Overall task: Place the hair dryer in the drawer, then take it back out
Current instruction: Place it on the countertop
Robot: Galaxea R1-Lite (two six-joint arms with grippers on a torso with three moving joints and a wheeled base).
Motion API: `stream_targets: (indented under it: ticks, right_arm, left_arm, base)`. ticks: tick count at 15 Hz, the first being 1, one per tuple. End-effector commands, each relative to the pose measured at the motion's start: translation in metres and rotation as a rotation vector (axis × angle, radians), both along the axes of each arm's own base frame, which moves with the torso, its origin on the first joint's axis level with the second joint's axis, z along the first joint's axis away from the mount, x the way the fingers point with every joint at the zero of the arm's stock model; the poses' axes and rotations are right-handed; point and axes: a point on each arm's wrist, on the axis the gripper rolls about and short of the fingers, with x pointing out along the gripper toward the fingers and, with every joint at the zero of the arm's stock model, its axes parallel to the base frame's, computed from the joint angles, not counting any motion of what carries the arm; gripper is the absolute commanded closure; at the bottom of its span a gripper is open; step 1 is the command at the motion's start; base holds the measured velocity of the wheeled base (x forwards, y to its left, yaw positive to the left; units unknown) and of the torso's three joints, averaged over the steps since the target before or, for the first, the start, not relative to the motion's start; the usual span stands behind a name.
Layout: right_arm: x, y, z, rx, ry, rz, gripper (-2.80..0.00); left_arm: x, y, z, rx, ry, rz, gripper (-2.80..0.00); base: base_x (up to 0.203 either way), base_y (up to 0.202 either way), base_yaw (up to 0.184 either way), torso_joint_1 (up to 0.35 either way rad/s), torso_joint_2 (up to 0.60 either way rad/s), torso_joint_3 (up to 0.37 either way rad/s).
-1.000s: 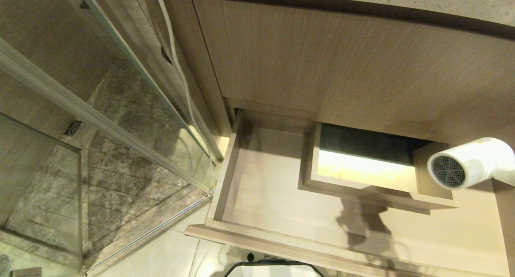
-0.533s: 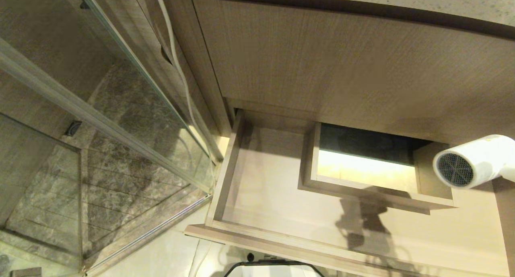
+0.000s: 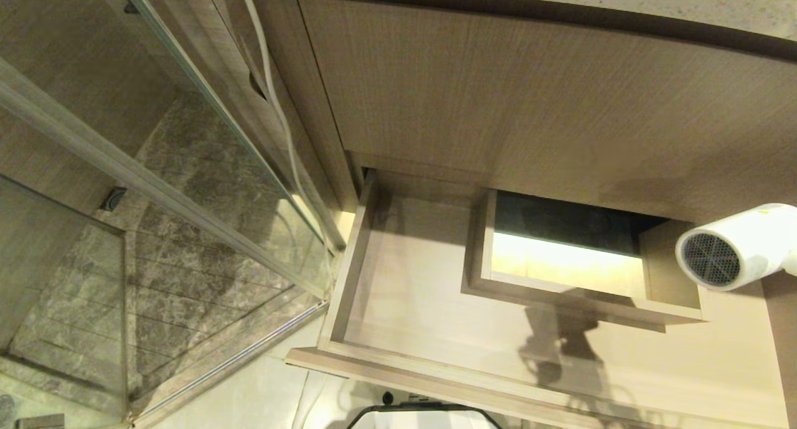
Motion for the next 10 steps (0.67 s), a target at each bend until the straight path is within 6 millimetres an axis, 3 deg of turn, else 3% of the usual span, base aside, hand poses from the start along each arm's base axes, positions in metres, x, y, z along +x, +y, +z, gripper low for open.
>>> stream_targets:
  ticks: [1, 10]
  right_arm:
    - [-0.005, 0.001, 0.000, -0.004, -0.010, 0.003, 0.00]
    - [-0.027, 0.004, -0.005, -0.014, -0.055, 0.003, 0.00]
  left_arm:
    - [0.000, 0.000, 0.000, 0.000, -0.001, 0.000, 0.00]
    - [0.000, 0.000, 0.000, 0.000, -0.001, 0.002, 0.00]
  base:
    - [0.000, 0.000, 0.000, 0.000, 0.00, 0.000]
    - [0.000, 0.000, 0.000, 0.000, 0.00, 0.000]
